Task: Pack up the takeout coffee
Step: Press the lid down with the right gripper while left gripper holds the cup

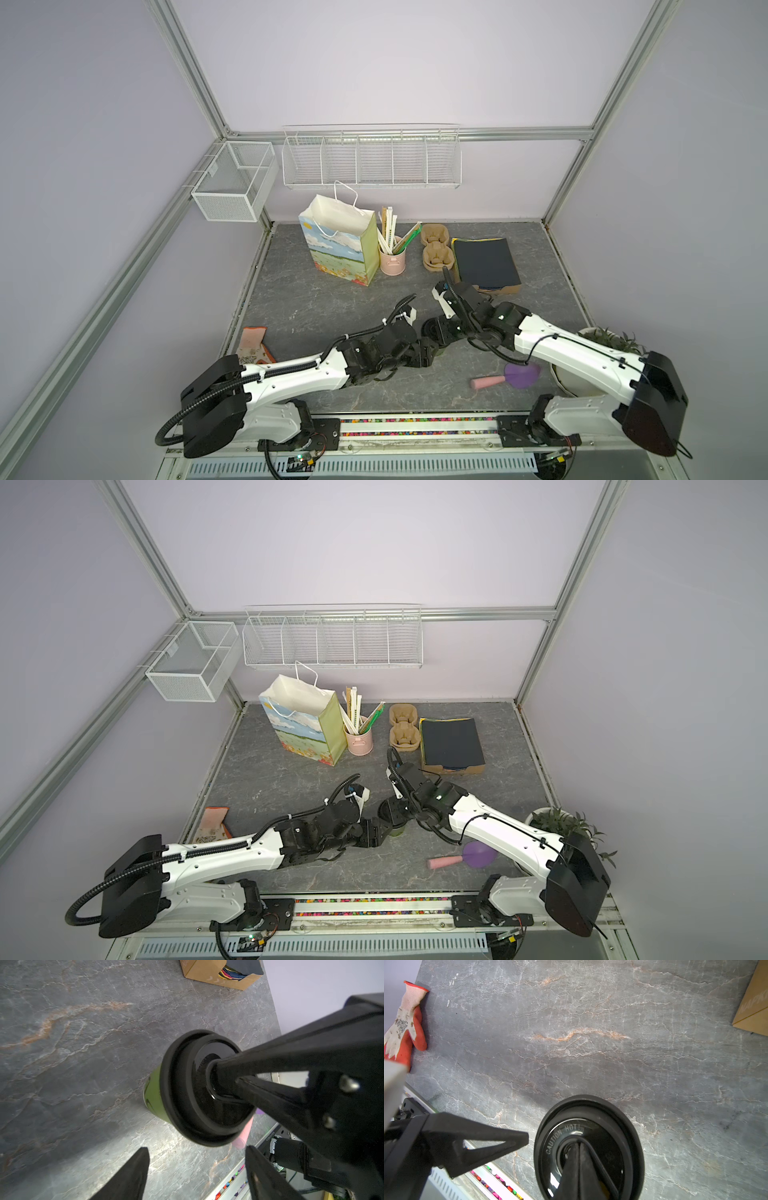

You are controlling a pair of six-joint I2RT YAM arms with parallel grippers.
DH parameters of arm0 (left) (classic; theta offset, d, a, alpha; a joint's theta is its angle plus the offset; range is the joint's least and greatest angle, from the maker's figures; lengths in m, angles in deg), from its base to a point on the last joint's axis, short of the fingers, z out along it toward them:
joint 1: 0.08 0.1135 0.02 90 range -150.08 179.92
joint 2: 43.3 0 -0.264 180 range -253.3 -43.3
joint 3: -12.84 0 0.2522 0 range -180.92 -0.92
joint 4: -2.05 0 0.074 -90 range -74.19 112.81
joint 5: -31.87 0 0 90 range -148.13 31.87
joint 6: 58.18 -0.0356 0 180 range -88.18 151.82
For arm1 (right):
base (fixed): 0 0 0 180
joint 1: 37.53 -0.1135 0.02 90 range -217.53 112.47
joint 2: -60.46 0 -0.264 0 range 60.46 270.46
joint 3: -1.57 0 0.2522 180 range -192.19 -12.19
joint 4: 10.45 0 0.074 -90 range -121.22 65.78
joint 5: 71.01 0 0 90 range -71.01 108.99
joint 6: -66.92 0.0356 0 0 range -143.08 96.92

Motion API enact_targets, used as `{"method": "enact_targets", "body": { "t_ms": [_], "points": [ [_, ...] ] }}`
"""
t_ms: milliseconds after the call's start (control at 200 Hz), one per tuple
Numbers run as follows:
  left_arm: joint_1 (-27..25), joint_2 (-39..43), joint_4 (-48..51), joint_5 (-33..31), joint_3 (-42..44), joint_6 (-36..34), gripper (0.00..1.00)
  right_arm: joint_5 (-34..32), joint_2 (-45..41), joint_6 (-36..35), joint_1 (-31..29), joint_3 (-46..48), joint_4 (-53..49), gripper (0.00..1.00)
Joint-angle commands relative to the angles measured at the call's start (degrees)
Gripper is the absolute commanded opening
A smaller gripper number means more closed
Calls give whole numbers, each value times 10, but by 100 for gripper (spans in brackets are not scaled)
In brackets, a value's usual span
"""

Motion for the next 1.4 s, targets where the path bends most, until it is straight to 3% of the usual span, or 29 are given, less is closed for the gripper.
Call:
{"method": "enact_targets", "body": {
  "t_ms": [0,460,1209,1394],
  "points": [
    [7,-7,-15,-3,2,11,73,-17,3,11,-2,23,-25,6],
    [11,-20,-21,37,1,15,69,-35,5,20,-9,30,-25,6],
    [37,-30,-5,25,21,12,67,-64,11,42,-40,36,-27,6],
    [37,-45,-36,45,50,26,61,-72,11,52,-52,38,-29,6]
  ]
}}
